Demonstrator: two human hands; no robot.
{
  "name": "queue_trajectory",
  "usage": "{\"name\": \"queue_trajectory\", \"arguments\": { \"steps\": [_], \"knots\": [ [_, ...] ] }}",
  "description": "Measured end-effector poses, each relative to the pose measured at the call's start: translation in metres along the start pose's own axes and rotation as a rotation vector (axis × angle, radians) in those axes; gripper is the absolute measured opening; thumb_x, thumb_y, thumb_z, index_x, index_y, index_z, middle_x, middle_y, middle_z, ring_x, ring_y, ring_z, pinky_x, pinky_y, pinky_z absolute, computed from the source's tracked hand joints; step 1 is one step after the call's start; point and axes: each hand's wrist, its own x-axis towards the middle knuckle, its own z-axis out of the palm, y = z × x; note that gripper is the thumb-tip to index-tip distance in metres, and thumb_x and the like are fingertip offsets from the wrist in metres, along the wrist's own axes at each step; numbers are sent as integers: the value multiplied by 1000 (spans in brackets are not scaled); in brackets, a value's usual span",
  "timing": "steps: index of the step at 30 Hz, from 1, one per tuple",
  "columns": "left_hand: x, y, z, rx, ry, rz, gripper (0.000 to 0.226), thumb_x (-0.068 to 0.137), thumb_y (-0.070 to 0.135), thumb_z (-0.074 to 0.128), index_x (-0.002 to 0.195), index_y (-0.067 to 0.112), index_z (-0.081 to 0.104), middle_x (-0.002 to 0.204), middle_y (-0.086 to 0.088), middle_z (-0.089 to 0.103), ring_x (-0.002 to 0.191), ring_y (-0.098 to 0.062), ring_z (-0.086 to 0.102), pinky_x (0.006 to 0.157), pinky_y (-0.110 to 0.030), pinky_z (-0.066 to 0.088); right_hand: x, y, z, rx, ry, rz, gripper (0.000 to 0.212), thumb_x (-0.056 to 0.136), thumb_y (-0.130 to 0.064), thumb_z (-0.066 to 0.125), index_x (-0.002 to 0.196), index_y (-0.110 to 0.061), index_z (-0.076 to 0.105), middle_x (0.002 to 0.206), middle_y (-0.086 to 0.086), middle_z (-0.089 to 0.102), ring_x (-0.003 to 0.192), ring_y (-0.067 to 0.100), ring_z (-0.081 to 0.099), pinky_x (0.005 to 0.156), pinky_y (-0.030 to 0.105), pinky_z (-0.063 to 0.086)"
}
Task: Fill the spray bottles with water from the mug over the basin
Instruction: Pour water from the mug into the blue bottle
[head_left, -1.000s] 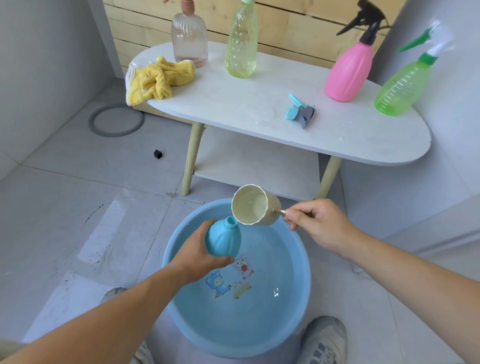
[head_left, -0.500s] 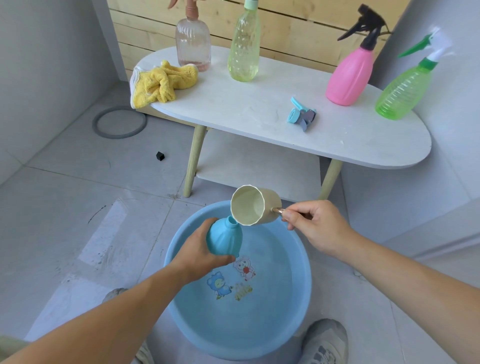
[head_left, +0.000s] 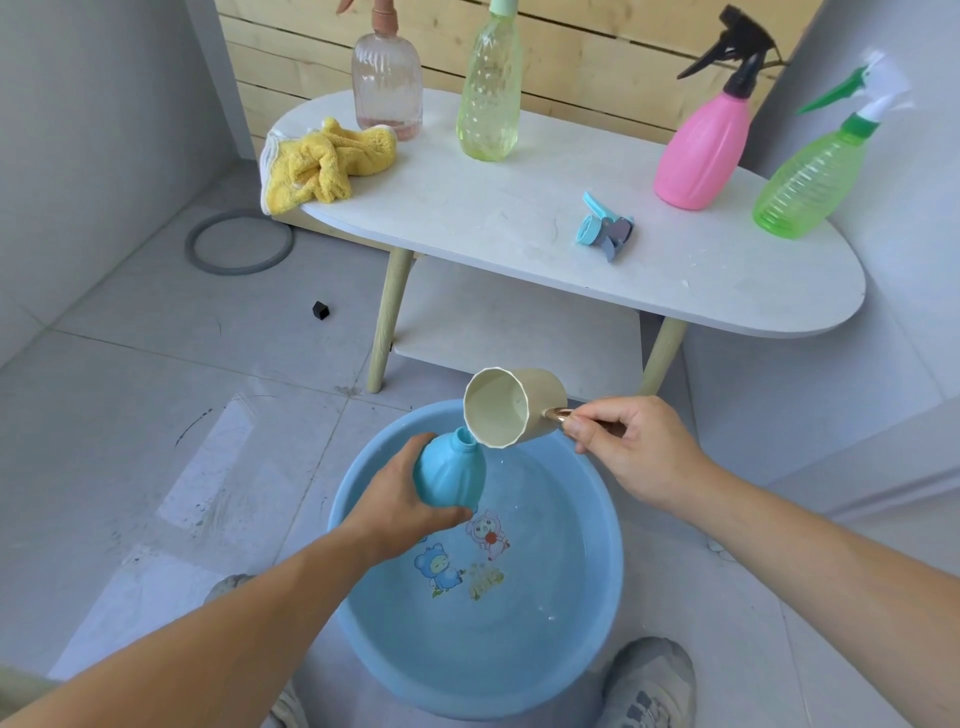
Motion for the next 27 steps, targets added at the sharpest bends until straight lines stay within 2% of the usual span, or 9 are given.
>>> {"name": "queue_trajectory", "arguments": {
  "steps": [5, 9, 13, 15, 18, 22, 27],
  "knots": [
    [0, 0, 1, 3, 0, 5, 89, 66, 35, 94, 136, 40, 40, 118, 12, 59, 102, -10, 61, 64, -16, 52, 0, -2, 1, -4, 7, -23, 27, 93, -23, 66, 69, -35, 68, 64, -11, 65, 58, -2, 52, 60, 9, 37],
    [0, -3, 1, -11, 5, -1, 90, 64, 36, 94, 136, 41, 41, 118, 14, 60, 104, -10, 62, 74, -22, 56, 1, -2, 1, -5, 2, -30, 15, 93, -18, 66, 81, -21, 74, 64, -25, 65, 64, -7, 59, 63, 4, 39],
    [1, -3, 1, -18, -4, 0, 89, 63, 35, 94, 135, 41, 42, 116, 13, 60, 104, -11, 63, 73, -24, 59, 0, -3, 0, -14, -2, -42, 14, 93, -19, 66, 83, -25, 74, 68, -30, 65, 67, -8, 61, 66, 4, 40],
    [0, -3, 2, -19, -4, -1, 88, 64, 35, 94, 134, 41, 42, 116, 14, 60, 104, -12, 63, 70, -22, 57, 0, -4, 0, -18, -1, -55, 16, 93, -19, 66, 81, -28, 72, 70, -28, 66, 69, -8, 61, 68, 3, 40],
    [0, -3, 2, -15, -2, -4, 90, 64, 35, 94, 136, 41, 41, 118, 14, 60, 104, -10, 62, 72, -19, 54, 1, -4, 0, -40, 13, -85, 16, 92, -19, 66, 80, -27, 74, 72, -15, 69, 75, -3, 62, 70, 5, 40],
    [0, -2, 1, -10, -1, -7, 89, 65, 34, 94, 136, 40, 40, 118, 13, 59, 102, -9, 62, 64, -15, 53, 1, -4, 0, -73, 17, -121, 21, 92, -20, 67, 77, -35, 70, 70, -19, 67, 81, -1, 64, 72, 5, 40],
    [0, -2, 1, -10, 2, -10, 91, 64, 36, 95, 137, 39, 41, 119, 13, 60, 103, -10, 62, 65, -15, 52, 2, -2, -1, -100, 19, -153, 24, 92, -22, 66, 75, -39, 68, 75, -14, 69, 90, 1, 65, 77, 6, 41]
  ]
}}
